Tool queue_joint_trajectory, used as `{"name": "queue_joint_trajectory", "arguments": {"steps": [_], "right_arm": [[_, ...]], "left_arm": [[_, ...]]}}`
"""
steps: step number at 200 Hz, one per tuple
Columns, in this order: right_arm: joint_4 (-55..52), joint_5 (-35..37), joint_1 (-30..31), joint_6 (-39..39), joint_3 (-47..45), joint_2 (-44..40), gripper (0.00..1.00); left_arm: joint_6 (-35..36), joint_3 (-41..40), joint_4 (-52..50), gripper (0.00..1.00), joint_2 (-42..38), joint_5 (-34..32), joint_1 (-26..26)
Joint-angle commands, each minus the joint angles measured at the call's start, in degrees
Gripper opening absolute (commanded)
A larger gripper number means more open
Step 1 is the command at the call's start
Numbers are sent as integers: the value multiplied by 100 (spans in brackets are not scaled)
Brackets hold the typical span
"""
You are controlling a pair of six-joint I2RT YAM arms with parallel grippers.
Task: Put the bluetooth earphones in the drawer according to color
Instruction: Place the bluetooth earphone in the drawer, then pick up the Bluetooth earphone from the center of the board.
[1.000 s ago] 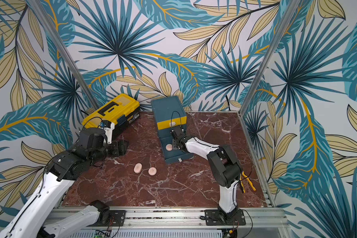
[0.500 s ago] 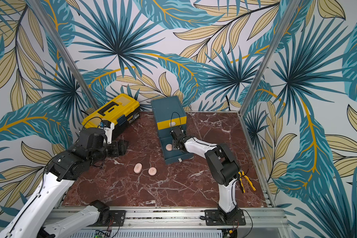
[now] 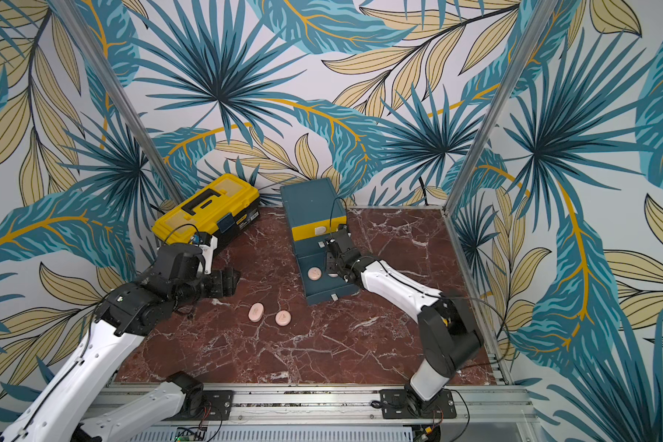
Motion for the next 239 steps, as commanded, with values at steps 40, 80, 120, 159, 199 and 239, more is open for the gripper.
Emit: {"name": "queue_joint_trajectory", "arguments": {"steps": [40,80,120,159,199,239], "right_arm": [[-936,439,37,66,-478,-1861,68],[-1253,448,32,86,-505,-2401,68],[-1332,452,37,100,-607,-2606,68],[-1399,503,38,54,-673,-2701,68],[-1414,486,38,65,-691,-2694,68],[-1413,491,33,39,-657,-2656,68]], "left_arm": [[-510,-1181,476,86,1126,644,-403],[-525,-1257,621,89,1894,311,-512],[-317,-1070,718,89,2739,-184,-467],[-149,-1053,948,88,3184,-111,-284],[15,-1106,1229,84,3477,243,-173],[73,-1183,1357,72,3630,380,-170]]}}
